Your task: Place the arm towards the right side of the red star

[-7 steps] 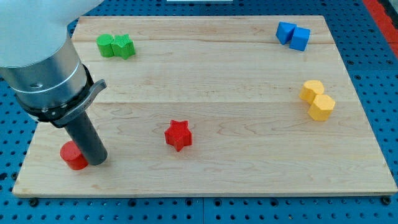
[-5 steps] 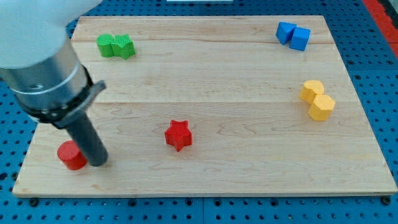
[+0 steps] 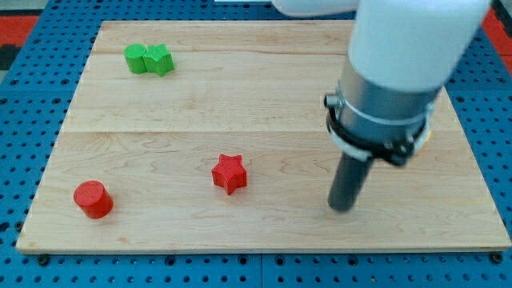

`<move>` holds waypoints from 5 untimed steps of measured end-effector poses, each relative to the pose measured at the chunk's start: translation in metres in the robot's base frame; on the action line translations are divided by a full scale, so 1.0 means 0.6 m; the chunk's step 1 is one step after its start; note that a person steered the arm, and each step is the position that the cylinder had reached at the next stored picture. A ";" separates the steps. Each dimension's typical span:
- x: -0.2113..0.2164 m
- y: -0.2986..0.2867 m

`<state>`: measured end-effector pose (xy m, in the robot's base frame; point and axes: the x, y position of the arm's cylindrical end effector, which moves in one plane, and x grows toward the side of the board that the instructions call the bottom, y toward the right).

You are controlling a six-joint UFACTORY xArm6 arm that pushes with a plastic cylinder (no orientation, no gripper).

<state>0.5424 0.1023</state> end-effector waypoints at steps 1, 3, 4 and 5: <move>-0.053 0.000; -0.162 -0.073; -0.162 -0.108; -0.163 -0.132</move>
<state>0.4448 0.0231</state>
